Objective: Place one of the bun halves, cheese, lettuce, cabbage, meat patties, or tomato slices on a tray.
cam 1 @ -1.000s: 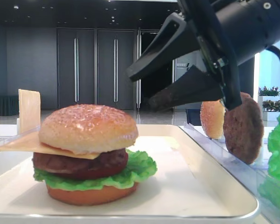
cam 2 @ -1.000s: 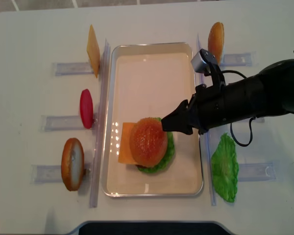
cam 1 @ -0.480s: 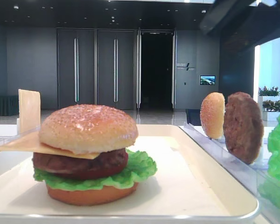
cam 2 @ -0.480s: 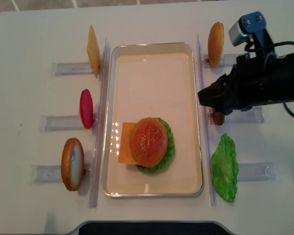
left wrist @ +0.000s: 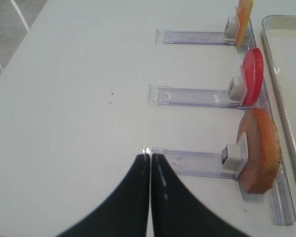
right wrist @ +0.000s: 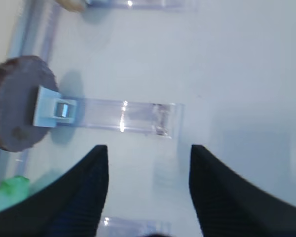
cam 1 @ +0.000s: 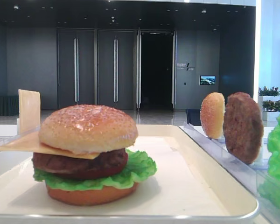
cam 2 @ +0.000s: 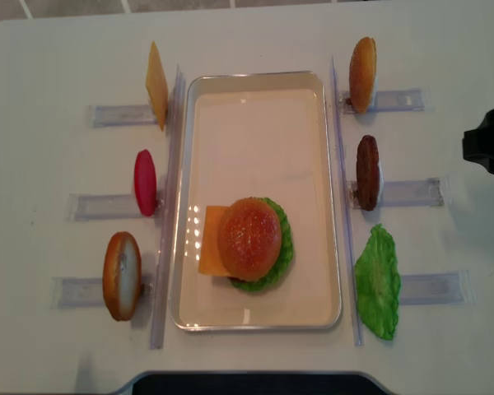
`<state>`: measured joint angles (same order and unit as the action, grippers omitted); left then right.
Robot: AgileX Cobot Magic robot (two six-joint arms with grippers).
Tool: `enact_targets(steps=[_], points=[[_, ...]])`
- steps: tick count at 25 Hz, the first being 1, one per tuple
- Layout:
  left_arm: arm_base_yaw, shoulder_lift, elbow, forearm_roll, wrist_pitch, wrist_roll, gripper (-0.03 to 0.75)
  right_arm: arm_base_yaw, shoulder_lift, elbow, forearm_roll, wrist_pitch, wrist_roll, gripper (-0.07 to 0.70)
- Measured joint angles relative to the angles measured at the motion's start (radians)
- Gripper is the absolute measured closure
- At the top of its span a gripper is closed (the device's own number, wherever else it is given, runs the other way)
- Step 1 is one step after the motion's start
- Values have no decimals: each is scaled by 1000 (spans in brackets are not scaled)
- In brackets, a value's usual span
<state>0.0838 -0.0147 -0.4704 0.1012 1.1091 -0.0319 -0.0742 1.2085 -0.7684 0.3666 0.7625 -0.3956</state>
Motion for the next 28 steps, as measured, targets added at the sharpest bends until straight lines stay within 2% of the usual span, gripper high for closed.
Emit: enact_targets(steps=[5, 9, 11, 15, 18, 22, 28], points=[[0, 0, 0, 0, 0, 0, 718, -13, -1, 0, -217, 153, 174, 244], [0, 0, 0, 0, 0, 0, 718, -11, -8, 0, -302, 280, 263, 244], [0, 0, 0, 0, 0, 0, 718, 13, -37, 10, -312, 317, 285, 244], [0, 0, 0, 0, 0, 0, 718, 83, -184, 81, -314, 324, 359, 244], [0, 0, 0, 0, 0, 0, 718, 117, -320, 151, -315, 306, 396, 244], [0, 0, 0, 0, 0, 0, 718, 133, -538, 238, -330, 256, 410, 244], [0, 0, 0, 0, 0, 0, 718, 133, -783, 252, -356, 225, 415, 244]])
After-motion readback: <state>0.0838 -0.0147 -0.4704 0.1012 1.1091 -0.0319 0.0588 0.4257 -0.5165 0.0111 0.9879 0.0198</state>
